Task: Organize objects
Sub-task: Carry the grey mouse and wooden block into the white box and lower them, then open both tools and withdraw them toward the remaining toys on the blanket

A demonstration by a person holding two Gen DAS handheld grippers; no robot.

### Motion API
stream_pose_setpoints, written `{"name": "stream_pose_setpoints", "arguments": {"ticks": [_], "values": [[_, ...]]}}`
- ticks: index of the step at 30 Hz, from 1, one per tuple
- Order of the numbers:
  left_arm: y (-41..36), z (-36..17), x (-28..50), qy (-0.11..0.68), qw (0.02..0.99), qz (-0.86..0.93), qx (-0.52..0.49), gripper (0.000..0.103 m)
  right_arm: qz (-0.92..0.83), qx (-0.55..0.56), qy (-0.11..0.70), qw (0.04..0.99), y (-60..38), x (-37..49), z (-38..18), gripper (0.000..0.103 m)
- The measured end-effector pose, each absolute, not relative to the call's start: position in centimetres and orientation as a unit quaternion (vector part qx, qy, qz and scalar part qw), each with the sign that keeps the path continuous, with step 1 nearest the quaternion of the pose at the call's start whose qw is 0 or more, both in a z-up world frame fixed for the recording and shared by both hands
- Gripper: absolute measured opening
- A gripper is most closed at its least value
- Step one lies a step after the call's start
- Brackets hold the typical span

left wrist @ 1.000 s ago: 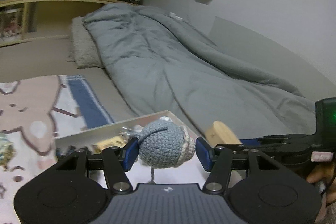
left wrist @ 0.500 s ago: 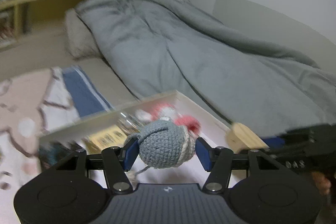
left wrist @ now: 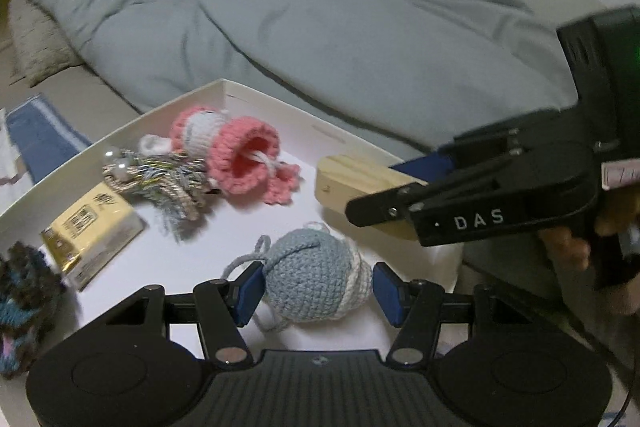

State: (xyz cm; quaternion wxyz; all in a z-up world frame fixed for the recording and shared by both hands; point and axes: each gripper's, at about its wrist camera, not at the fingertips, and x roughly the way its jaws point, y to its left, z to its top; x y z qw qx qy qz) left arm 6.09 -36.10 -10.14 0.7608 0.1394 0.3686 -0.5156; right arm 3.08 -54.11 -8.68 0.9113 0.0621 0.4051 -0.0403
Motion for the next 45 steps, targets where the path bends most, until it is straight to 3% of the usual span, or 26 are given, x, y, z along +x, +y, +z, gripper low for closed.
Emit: {"name": "stream_pose_setpoints", "arguments": {"ticks": [15,19,35,39,45], "values": [[-36.8,-9.4,6.2,0.381,0.748,-0.518,0.163,0.064,-0.053,0.072,0.425,0.901,-54.8,2.7,-7.4,0.049],[-36.4,-8.7,6.3,0.381,0.753,-0.515,0.152,0.07,-0.055,0.072,0.426,0.9,-54.7,2.5,-7.0,0.049],[-33.9,-5.6,5.2,0.39,0.778,-0.474,0.135,0.07,-0.063,0.084,0.401,0.91,-54.0,0.2,-3.9,0.05],[-33.0,-4.7,4.9,0.392,0.787,-0.457,0.132,0.07,-0.067,0.09,0.39,0.914,-53.9,-0.8,-2.9,0.054],[-31.3,-3.1,4.4,0.382,0.805,-0.436,0.124,0.085,-0.072,0.088,0.373,0.921,-53.2,-2.3,-1.7,0.066]]}}
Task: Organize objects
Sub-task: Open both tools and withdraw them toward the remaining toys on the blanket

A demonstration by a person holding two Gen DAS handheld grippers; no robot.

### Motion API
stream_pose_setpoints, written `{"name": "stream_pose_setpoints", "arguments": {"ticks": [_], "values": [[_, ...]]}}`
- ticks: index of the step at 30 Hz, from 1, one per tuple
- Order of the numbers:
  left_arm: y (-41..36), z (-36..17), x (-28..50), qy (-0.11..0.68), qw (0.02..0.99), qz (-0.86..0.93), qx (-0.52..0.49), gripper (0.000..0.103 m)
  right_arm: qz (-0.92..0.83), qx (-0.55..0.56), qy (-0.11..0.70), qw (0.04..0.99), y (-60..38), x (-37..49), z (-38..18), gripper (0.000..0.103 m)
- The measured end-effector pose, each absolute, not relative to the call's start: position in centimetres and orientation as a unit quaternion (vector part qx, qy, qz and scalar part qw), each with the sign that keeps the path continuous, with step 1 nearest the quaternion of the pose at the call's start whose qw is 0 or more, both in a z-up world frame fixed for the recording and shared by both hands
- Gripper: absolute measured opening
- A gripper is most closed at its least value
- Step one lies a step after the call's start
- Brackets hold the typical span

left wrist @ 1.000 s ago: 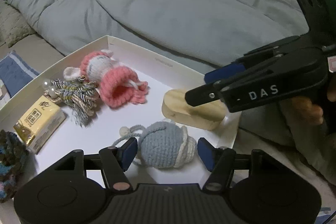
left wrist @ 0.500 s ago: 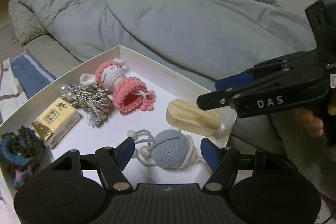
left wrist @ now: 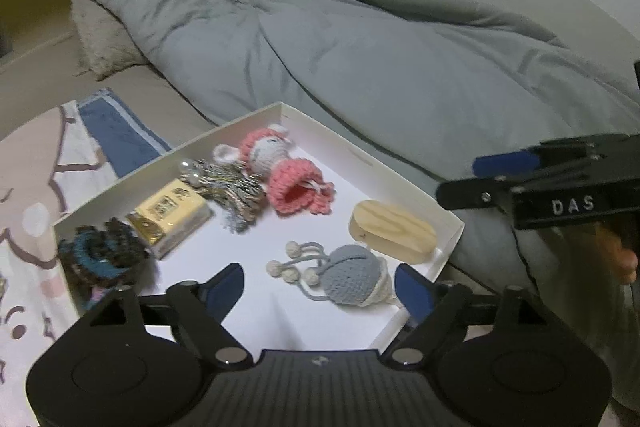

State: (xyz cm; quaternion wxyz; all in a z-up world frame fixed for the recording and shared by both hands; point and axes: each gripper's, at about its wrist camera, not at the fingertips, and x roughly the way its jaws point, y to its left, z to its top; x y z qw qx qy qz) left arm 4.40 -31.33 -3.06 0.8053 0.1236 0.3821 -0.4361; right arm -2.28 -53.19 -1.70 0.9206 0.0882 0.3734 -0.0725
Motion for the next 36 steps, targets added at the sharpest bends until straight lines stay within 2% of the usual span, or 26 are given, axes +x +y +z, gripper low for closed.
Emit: {"name": "stream_pose_setpoints", "arguments": {"ticks": [8,11,13,15,36], "values": [[-29.2,-1.6,3.8,0.369,0.821,-0.421,0.114,0.101,-0.083,0.081,0.362,0.925,-52.0,-4.2,-1.0,0.079],[-28.4,-1.3,3.5,0.367,0.824,-0.417,0.108,0.103,-0.086,0.075,0.356,0.927,-51.6,-4.7,-0.8,0.087],[-27.9,-1.3,3.5,0.368,0.826,-0.414,0.103,0.103,-0.089,0.074,0.351,0.929,-51.3,-5.2,-0.6,0.098],[-27.3,-1.2,3.5,0.37,0.828,-0.41,0.095,0.103,-0.094,0.074,0.344,0.931,-51.2,-5.5,-0.5,0.103],[-21.7,-0.3,4.8,0.363,0.851,-0.378,0.033,0.103,-0.108,0.075,0.342,0.931,-48.8,-5.3,0.4,0.103]]}}
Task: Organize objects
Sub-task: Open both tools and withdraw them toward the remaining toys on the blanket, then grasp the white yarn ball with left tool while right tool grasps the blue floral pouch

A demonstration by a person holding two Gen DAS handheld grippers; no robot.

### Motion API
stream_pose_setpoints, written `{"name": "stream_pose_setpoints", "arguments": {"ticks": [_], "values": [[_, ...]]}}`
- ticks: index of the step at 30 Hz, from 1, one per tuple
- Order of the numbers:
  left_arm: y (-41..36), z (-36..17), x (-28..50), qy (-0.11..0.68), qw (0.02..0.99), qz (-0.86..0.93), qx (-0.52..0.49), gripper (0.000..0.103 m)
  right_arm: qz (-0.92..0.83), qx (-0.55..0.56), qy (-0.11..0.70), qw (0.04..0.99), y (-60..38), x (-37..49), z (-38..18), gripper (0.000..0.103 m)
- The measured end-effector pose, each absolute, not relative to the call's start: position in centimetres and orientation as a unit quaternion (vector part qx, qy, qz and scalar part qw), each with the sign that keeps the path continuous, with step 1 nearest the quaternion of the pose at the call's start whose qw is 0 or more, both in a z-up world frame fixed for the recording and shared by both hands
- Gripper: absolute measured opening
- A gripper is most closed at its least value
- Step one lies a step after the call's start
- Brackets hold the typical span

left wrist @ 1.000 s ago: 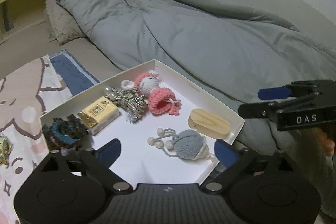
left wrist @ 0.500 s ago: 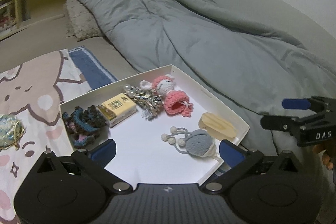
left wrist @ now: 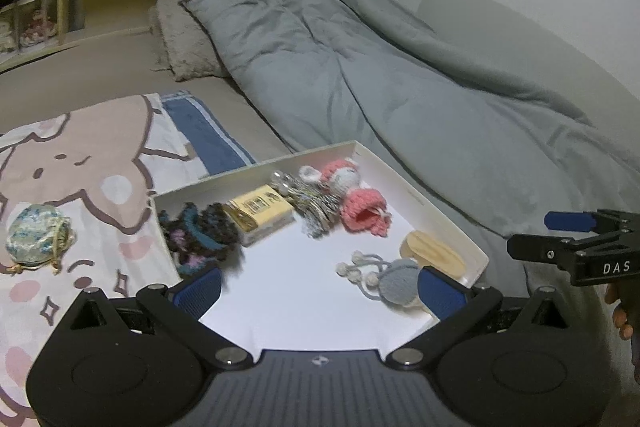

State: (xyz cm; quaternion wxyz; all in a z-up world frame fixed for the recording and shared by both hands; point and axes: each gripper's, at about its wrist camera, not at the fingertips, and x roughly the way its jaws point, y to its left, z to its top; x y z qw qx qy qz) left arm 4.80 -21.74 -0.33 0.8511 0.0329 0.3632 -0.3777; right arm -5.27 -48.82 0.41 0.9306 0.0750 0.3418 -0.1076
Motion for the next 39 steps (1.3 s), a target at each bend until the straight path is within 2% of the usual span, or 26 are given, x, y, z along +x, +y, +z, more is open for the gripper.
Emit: {"name": "stream_pose_setpoints", "arguments": {"ticks": [18,30,39], "values": [[-7.6,1.4,9.3,0.32,0.913,-0.251,-0.008,0.103,-0.03,0.064,0.318,0.945,-38.5,3.8,0.7,0.103],[3.0,0.7,11.8,0.318,0.938,-0.132,-0.038,0.103,0.053,0.057,0.314,0.946,-28.5,9.7,0.0,0.103],[8.1,-0.7,14.2,0.311,0.946,-0.074,-0.052,0.103,0.082,0.074,0.315,0.943,-23.8,13.4,-2.2,0.103]]}}
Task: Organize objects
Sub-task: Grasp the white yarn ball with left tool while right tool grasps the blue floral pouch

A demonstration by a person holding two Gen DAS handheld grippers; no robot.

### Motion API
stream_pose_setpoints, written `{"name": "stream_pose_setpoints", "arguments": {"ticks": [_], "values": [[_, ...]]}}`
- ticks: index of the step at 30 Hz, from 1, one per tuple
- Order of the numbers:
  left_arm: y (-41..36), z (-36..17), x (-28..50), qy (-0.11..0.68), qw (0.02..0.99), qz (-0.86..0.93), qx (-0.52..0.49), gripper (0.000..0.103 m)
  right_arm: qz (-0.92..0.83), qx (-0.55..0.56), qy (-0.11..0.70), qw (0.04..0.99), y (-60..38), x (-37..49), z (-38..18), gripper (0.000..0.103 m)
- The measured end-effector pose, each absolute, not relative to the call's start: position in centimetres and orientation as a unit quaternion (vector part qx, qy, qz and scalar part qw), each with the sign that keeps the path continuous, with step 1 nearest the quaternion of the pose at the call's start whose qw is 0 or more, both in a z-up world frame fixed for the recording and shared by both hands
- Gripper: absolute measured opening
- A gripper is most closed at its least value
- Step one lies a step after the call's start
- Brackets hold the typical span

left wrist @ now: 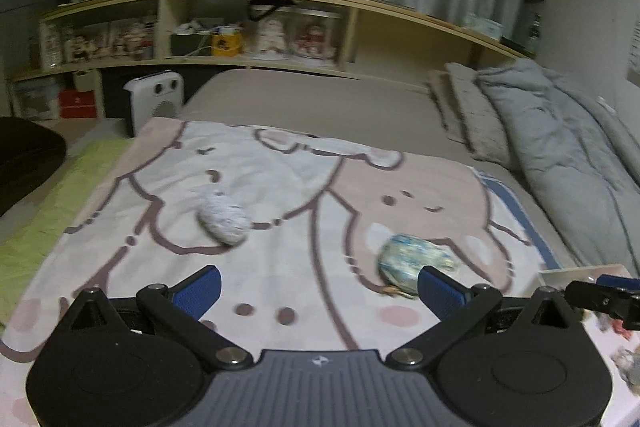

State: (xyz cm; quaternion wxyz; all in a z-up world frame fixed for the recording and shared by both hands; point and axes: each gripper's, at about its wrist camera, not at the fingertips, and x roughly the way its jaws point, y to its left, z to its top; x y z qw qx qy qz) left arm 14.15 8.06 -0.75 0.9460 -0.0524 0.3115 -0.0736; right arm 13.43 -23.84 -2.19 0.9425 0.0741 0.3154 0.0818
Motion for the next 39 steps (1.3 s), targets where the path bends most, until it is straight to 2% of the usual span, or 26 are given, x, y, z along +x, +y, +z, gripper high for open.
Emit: {"name": "stream_pose_setpoints", "arguments": {"ticks": [7,16,20,29,36,39], "values": [[10.3,-2.7,16.9,0.3,0.951,-0.035,-0.07,0.101,0.087,0.07,0.302,0.947,-21.3,16.6,-4.3,0.103],[11.4,-6.0,21.6,0.291,0.953,-0.014,-0.08,0.091,0.088,0.053,0.291,0.951,-19.0,20.8,-7.8,0.103],[11.7,-7.5,23.9,0.294,0.952,0.009,-0.084,0.09,0.096,0.044,0.289,0.951,-18.1,22.8,-9.4,0.103],[12.3,-11.3,28.4,0.323,0.938,0.039,-0.119,0.088,0.106,0.018,0.341,0.934,-16.5,27.2,-13.4,0.103],[12.1,-12.3,30.5,0.322,0.939,0.052,-0.107,0.074,0.113,0.008,0.352,0.929,-16.4,28.8,-14.8,0.103],[12.2,-12.3,30.8,0.319,0.94,0.061,-0.108,0.06,0.118,-0.004,0.349,0.93,-16.1,29.0,-14.9,0.103]]}}
